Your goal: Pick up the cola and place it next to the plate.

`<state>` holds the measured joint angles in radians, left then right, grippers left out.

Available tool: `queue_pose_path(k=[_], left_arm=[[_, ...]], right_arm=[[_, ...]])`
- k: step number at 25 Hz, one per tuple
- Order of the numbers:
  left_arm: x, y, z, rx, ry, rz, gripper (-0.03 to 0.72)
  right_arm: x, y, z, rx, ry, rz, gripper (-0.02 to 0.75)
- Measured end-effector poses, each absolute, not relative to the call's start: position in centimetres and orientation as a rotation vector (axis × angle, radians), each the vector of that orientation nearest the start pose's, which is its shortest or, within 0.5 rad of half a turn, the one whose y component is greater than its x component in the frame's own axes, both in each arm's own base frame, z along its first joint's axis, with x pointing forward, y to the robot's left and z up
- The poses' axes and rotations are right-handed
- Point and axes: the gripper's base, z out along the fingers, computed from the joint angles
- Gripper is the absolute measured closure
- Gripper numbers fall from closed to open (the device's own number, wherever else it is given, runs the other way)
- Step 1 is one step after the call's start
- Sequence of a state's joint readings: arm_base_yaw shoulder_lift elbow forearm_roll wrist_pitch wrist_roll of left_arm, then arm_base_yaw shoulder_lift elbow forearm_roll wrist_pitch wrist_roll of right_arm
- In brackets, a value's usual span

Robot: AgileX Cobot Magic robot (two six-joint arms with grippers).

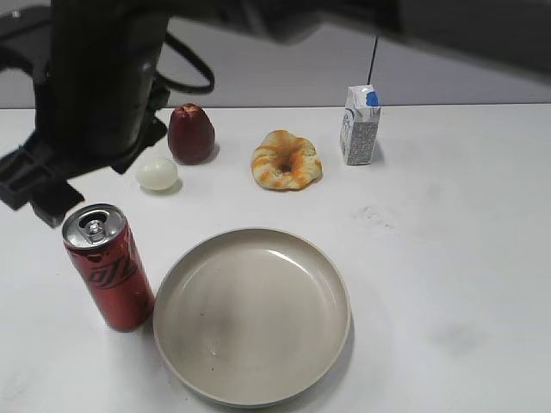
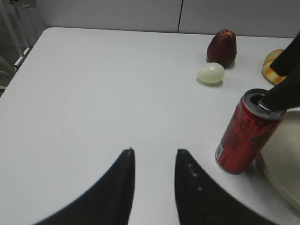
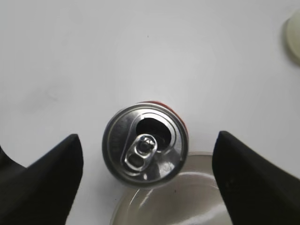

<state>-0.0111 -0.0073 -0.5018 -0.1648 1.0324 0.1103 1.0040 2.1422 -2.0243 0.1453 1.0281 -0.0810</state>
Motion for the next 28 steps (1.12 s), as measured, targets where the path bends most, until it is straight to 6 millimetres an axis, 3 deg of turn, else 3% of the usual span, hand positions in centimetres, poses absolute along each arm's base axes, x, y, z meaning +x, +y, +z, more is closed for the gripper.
queue_pose_path(k=[5, 9, 13, 17, 22, 25, 28], left_arm=[[-0.6, -1.3, 28.1, 0.127, 1.995, -0.132, 0.453], [-0.6, -1.3, 28.1, 0.127, 1.995, -0.132, 0.453], [-0.6, -1.3, 28.1, 0.127, 1.995, -0.132, 0.453], [-0.6, -1.3, 28.1, 0.127, 1.995, -0.132, 0.453], [-0.6, -1.3, 28.1, 0.127, 1.995, -0.132, 0.453], [-0.6, -1.3, 28.1, 0.127, 1.995, -0.132, 0.452], [-0.6, -1.3, 28.1, 0.127, 1.995, -0.132, 0.453]], right_arm=[[25.3, 37.4, 33.4, -1.255, 2.322, 0.51, 0.085], [27.1, 32.2, 37.3, -1.109, 2.369, 0.447, 0.086], [29.4, 26.4, 39.0, -0.903, 2.423, 0.355, 0.097], [30.0, 19.7, 38.5, -0.702, 2.54, 0.288, 0.108], [26.9, 12.0, 37.0, -0.472, 2.671, 0.246, 0.13], [23.8, 8.7, 36.4, -0.348, 2.688, 0.227, 0.134], [19.9, 6.9, 35.7, -0.284, 2.682, 0.219, 0.138]])
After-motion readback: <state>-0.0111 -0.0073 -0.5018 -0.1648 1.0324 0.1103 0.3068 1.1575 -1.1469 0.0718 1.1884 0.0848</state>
